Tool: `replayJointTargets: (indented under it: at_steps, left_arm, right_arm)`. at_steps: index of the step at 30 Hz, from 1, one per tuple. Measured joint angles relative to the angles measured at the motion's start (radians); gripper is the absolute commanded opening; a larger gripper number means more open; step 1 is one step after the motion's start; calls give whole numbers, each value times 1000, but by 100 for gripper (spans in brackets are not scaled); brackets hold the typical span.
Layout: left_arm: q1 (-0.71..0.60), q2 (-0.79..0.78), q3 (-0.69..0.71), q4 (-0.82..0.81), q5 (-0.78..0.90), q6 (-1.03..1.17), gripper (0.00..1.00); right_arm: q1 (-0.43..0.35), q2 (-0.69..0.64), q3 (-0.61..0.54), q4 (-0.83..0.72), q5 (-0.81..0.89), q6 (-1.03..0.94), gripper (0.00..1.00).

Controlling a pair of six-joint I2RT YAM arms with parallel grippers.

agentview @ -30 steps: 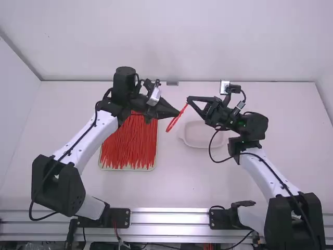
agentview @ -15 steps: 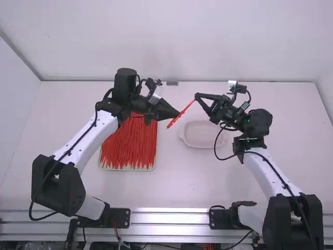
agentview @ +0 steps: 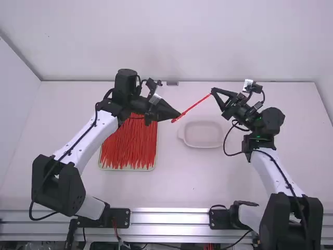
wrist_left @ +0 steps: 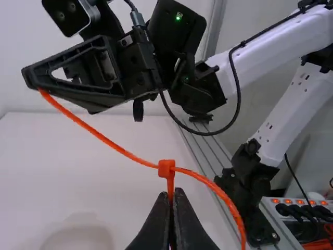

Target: Fasten the cable tie

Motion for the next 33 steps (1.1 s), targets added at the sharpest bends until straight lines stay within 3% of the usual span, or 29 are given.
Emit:
replayJointTargets:
  at_steps: [8, 13, 33]
  left_arm:
    - [0, 0, 0, 1, -18, 0, 2]
    - [0, 0, 0, -7, 38, 0, 2]
    - [2, 0, 0, 12, 30, 0, 4]
  right_arm:
    - [-100, -1, 0, 1, -33, 39, 0]
    - [-160, 0, 0, -2, 48, 43, 0]
    - [-47, 0, 0, 84, 84, 69, 0]
